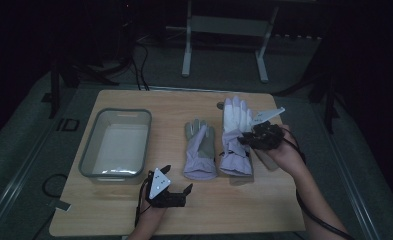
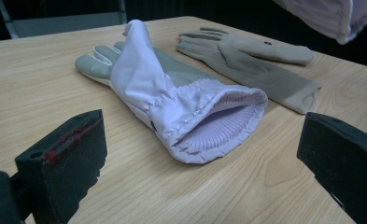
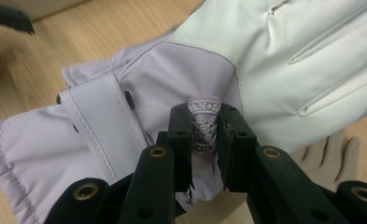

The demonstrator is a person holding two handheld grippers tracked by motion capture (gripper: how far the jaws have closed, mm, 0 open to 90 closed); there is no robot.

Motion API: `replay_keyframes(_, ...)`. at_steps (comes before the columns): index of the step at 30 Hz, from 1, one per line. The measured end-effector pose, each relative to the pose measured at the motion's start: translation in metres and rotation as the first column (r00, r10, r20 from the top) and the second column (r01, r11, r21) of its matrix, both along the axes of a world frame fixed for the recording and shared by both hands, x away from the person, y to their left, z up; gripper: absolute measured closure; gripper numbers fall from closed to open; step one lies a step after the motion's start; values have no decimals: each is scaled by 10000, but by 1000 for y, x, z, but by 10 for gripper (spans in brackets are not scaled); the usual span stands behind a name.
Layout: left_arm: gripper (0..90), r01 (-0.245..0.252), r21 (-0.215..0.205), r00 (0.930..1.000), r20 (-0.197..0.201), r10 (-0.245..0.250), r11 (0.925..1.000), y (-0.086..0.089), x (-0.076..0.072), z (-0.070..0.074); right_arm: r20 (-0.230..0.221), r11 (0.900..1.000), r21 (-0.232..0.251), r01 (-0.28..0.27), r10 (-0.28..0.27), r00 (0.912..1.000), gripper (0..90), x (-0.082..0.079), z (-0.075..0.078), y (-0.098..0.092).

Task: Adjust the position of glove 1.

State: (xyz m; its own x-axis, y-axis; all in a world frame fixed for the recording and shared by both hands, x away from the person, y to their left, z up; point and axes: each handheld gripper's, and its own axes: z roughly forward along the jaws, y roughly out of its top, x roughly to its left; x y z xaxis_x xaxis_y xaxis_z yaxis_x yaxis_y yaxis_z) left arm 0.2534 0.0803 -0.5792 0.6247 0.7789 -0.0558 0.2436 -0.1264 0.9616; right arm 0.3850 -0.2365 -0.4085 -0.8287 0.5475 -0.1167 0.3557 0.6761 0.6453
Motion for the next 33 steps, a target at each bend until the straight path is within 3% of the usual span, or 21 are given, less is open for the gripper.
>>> replay_keyframes(8,18,12,-33,10000,-24,-12,10000,0,0,0,55,9998,188,-95,94,9999,768,10,16,29)
replay_keyframes(14,18,32,-48,10000,-17,-32,10000,0,0,0,-173,9993,102,-369,371,9992,768,17,14,58)
replay_keyframes(23,18,62,-31,10000,-18,-63,10000,0,0,0,-855,9984,-371,-422,389,9956,768,25,-10,92)
replay_keyframes(33,18,107,-40,9999,-53,-107,9999,1,1,0,-1635,9871,-1542,-423,167,9864,763,45,-52,119)
